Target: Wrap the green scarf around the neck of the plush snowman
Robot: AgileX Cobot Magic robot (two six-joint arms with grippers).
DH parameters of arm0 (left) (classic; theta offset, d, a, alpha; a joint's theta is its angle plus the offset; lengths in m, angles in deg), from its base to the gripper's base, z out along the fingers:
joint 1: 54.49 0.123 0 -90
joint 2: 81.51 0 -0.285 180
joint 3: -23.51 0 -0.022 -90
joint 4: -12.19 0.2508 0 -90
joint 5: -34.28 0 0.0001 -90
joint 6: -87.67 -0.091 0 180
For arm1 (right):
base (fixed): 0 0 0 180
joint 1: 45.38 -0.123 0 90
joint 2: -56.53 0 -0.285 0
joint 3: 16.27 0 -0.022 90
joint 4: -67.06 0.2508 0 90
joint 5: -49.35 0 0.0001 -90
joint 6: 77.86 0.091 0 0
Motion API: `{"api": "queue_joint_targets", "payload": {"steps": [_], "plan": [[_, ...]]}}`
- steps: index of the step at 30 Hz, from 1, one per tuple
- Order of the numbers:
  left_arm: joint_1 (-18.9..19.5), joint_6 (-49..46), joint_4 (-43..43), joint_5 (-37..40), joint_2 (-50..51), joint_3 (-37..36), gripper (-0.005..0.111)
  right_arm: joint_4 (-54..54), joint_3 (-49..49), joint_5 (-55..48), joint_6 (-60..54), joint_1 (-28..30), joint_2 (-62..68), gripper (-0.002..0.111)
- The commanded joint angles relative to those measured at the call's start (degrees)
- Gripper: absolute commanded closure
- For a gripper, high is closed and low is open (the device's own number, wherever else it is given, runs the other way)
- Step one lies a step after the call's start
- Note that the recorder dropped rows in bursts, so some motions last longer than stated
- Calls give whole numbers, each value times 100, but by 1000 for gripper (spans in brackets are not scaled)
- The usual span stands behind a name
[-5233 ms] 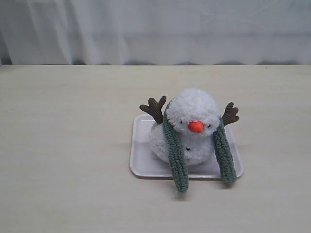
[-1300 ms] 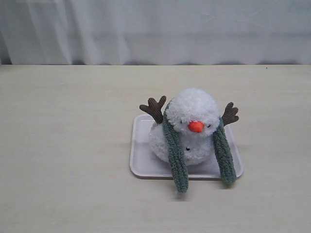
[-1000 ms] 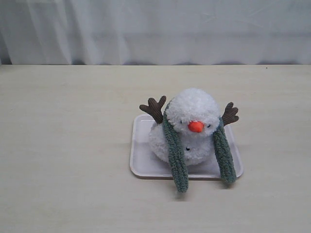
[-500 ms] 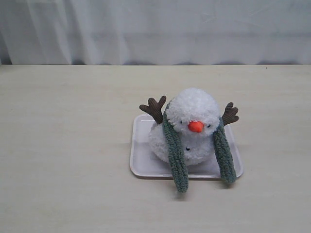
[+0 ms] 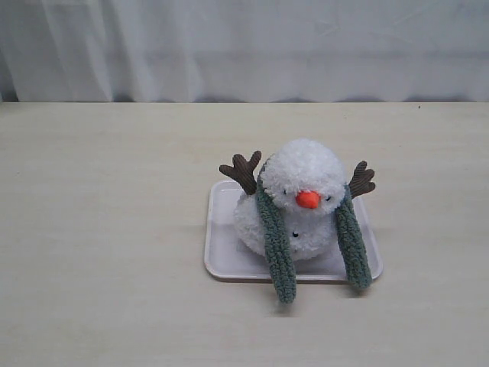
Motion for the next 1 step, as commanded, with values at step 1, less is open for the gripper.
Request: {"api": "queue_joint_targets", "payload": {"steps": [1], "plan": [[11,37,-8,-30,-11,-14,107,-23,11,-18,10,51,-29,104]]}}
